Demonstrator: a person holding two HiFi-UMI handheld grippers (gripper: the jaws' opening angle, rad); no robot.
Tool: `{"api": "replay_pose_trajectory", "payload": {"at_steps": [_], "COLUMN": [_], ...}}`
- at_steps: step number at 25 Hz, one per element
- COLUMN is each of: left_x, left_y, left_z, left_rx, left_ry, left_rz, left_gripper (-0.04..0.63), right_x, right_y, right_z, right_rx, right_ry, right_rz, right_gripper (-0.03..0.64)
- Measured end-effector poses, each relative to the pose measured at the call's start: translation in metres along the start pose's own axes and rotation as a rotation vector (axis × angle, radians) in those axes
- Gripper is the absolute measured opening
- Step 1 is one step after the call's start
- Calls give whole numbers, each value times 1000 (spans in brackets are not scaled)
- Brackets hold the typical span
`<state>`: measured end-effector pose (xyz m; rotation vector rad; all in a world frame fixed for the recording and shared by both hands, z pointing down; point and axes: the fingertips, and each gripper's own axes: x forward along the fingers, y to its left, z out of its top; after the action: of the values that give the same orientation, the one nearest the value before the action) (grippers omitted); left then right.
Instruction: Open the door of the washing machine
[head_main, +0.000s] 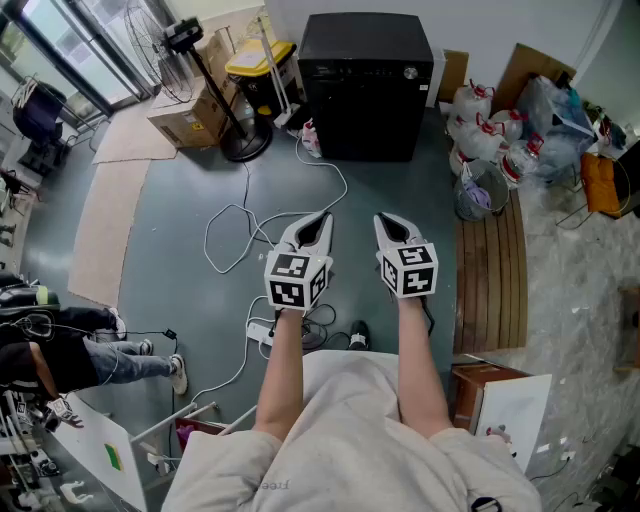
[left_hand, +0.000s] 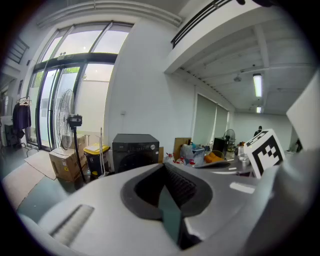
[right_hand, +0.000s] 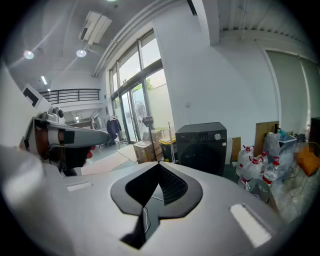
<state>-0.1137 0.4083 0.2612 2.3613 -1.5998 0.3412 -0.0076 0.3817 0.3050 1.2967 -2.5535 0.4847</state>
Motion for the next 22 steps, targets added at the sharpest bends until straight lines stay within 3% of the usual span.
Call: {"api": "replay_pose_trajectory", "payload": {"at_steps": [7, 16, 22], "left_x": [-10, -12, 15], "left_y": [10, 52, 70], "left_z": [11, 3, 10], "left_rx": [4, -96, -117], "left_ry": [-18, -51, -58], "left_rz": [23, 103, 103], "left_gripper": [57, 57, 57], "right_x": [-5, 0, 18], "right_y": [-9, -20, -43], "right_z": [17, 16, 25], "right_rx": [53, 53, 52], "right_ry": [-50, -56, -50], "right_rz": [6, 46, 34], "right_gripper": [0, 0, 0]}}
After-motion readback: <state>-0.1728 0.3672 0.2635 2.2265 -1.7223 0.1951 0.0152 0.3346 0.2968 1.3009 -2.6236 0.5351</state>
